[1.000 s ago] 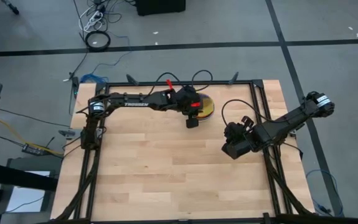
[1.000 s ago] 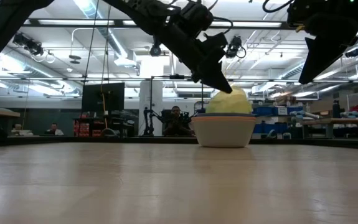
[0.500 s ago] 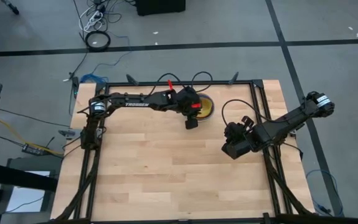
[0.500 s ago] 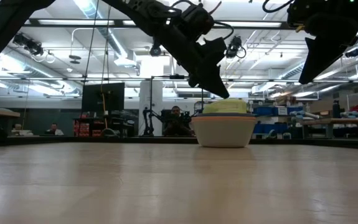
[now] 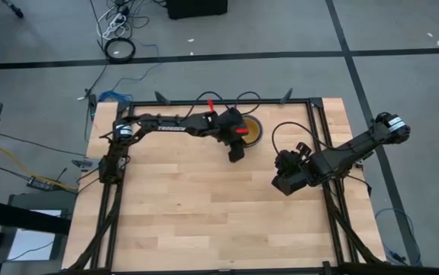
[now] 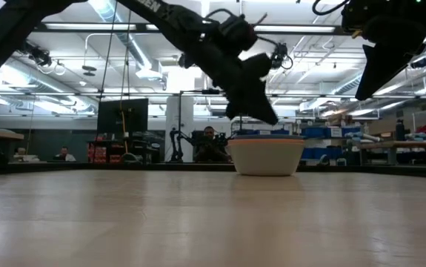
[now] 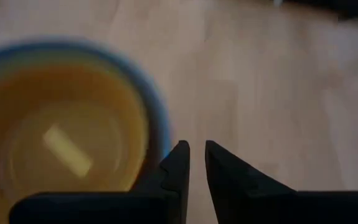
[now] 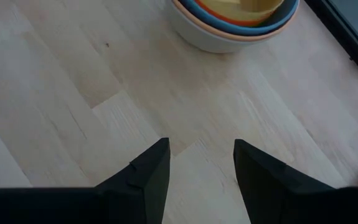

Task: Nest bowls inside each other
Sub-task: Return to Home Position

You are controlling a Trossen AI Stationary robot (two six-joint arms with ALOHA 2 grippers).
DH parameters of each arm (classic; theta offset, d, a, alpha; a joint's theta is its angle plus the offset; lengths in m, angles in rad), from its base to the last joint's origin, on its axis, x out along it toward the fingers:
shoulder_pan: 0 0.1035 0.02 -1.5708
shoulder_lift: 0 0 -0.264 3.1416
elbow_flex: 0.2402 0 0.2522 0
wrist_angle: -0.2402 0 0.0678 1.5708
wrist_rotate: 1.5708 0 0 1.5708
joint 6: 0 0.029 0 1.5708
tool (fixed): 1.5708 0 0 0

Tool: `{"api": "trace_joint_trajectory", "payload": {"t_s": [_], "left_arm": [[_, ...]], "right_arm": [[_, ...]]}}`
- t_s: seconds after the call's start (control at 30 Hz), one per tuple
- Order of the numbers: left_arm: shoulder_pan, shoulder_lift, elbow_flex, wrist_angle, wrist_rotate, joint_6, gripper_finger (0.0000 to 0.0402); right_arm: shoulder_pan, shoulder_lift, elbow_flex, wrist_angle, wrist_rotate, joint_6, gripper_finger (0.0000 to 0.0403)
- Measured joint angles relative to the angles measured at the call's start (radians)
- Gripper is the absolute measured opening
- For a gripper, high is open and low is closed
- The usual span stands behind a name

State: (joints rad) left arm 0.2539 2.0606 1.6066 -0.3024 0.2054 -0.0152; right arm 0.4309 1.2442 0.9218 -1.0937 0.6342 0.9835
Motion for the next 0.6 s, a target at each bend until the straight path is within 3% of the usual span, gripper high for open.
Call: {"api": "trace_joint_trajectory", "payload": {"t_s": [0.27,0.4,0.6], "left_arm": [[0.010,-0.003,0.018,0.043,0.001,-0.002,0.0060],[-0.008,-0.017,0.018,0.041,0.092,-0.043,0.0060],[-0.062,-0.118,0.018,0.006,0.130,-0.083,0.0060]], "right_arm": [[0.000,0.000,0.000,0.000,0.000,0.000,0.0164],[0.001,0.000,0.000,0.000,0.000,-0.011,0.0164],[0.014,0.000,0.000,0.078,0.039,-0.121,0.0164]]}}
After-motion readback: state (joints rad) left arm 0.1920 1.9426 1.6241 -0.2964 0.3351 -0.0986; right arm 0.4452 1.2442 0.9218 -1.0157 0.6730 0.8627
